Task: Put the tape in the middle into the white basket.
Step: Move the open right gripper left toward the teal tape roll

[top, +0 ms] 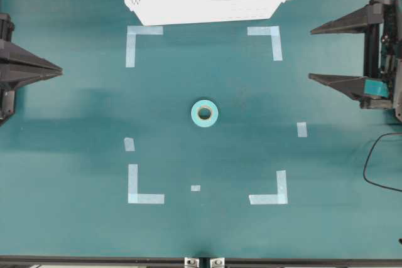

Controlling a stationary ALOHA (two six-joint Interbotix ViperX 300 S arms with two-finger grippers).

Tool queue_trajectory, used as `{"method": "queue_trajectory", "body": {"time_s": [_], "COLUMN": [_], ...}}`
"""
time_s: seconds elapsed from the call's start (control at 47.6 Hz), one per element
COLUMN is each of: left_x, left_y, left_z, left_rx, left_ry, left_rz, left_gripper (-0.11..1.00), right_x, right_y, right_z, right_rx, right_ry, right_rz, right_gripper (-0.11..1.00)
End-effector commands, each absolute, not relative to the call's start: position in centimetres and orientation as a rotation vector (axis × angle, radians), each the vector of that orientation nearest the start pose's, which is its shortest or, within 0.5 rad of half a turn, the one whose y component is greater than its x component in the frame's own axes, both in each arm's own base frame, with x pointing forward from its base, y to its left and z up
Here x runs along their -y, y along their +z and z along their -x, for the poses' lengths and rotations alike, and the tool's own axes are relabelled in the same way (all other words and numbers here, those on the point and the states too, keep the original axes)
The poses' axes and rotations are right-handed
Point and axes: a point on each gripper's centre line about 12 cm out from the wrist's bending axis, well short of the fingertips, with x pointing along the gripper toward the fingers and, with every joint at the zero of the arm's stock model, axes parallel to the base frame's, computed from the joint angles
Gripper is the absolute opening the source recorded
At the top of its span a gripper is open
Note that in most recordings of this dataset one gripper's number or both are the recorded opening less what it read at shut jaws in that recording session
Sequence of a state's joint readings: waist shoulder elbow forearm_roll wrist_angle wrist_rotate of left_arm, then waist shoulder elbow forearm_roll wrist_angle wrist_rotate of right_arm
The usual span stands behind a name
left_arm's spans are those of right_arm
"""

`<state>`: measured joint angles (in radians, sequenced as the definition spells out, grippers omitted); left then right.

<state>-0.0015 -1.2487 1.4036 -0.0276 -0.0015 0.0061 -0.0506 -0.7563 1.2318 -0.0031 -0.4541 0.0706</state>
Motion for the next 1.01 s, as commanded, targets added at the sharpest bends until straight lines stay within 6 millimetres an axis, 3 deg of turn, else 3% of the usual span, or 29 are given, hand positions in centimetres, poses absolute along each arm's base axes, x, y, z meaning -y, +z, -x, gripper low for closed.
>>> {"method": "queue_trajectory", "body": {"time_s": [0.0, 0.399, 0.987], "left_x": [0.1, 0.1, 0.1], "left_y": [21.3, 18.4, 17.4], "left_z": [-14.4, -13.2, -12.8], "left_rx": [-0.157, -0.192, -0.187], "left_ry": [-0.004, -0.001, -0.002], "left_rz": [0.020, 0.032, 0.029], "left_gripper": [-0.11, -0.11, -0.11], "right_x": [1.2, 1.3, 1.0], "right_y": [25.5, 24.0, 20.3], "right_z": [-23.1, -25.6, -30.3], "right_rx": [0.005, -0.039, -0.171], "right_ry": [-0.051, -0.053, -0.038], "right_rz": [-0.071, -0.075, -0.078], "right_gripper": [0.99, 0.99, 0.99]}}
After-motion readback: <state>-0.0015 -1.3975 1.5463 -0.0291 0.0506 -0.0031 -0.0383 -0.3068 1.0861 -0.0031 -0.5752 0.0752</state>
